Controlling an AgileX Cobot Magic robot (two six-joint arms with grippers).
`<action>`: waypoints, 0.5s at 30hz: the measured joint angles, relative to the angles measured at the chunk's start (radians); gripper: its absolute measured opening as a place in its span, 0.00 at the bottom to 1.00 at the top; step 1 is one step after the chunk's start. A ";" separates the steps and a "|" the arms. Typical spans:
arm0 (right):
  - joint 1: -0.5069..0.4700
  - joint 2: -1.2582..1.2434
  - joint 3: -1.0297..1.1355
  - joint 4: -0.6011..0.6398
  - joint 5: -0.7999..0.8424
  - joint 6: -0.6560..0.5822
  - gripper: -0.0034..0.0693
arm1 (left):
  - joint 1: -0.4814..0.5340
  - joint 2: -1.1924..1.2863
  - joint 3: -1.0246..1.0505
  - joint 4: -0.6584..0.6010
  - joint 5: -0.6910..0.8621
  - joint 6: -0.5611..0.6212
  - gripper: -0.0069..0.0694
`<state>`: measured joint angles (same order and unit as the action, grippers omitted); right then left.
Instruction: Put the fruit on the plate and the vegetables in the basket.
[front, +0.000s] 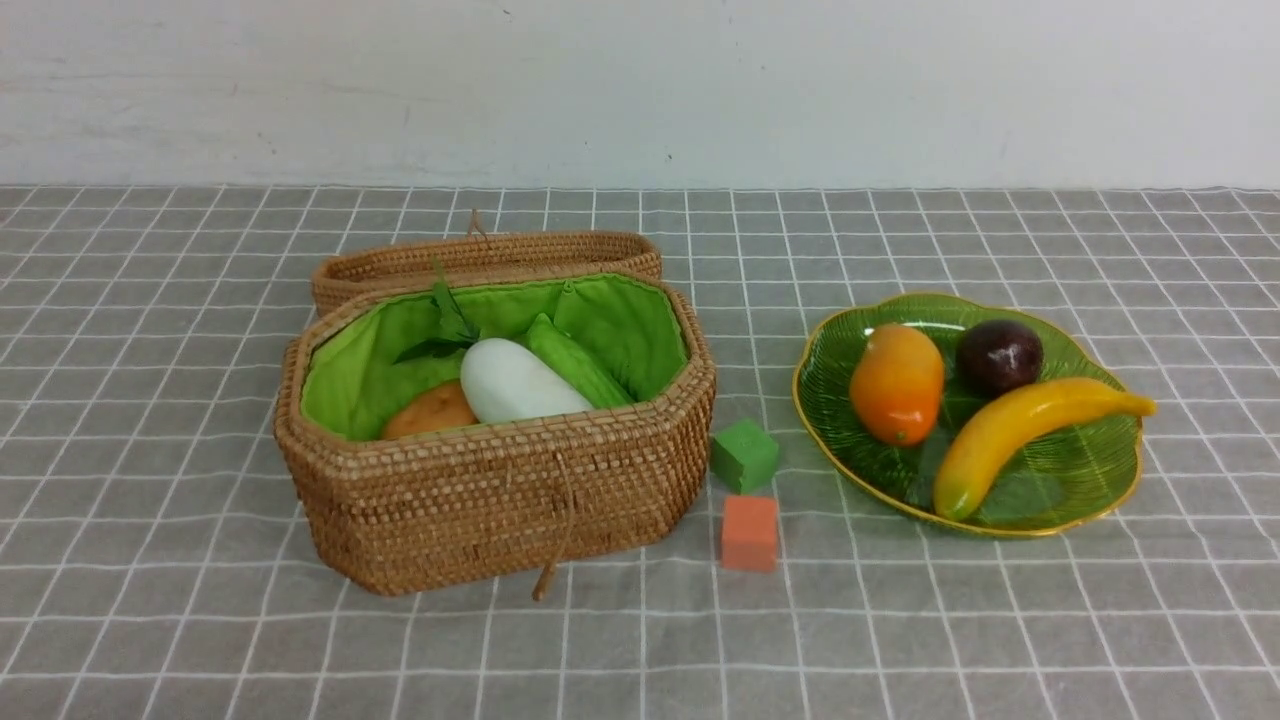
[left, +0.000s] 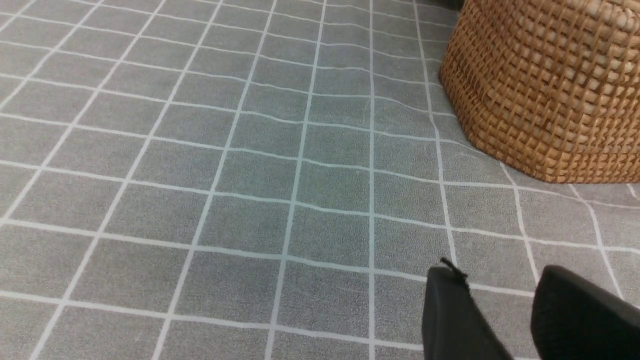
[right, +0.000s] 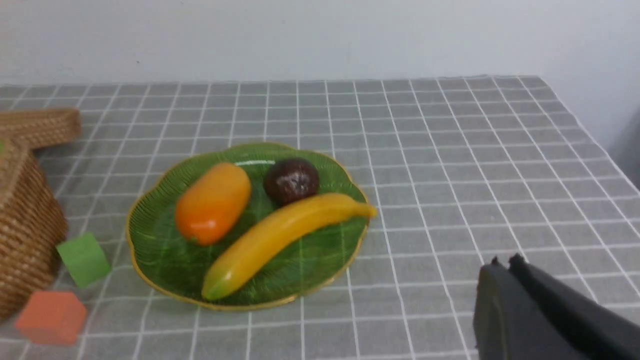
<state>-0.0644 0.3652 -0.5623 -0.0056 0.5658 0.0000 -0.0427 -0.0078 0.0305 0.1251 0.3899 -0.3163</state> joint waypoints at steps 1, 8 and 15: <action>-0.012 -0.052 0.064 0.000 -0.014 0.000 0.05 | 0.000 0.000 0.000 0.000 0.000 0.000 0.40; -0.059 -0.299 0.421 0.006 -0.071 0.000 0.05 | 0.000 0.000 0.000 0.000 0.000 0.000 0.40; -0.064 -0.376 0.574 0.006 -0.167 0.000 0.06 | 0.000 0.000 0.000 0.000 0.002 0.000 0.40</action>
<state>-0.1287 -0.0107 0.0121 0.0000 0.3987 0.0000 -0.0427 -0.0078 0.0305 0.1251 0.3914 -0.3163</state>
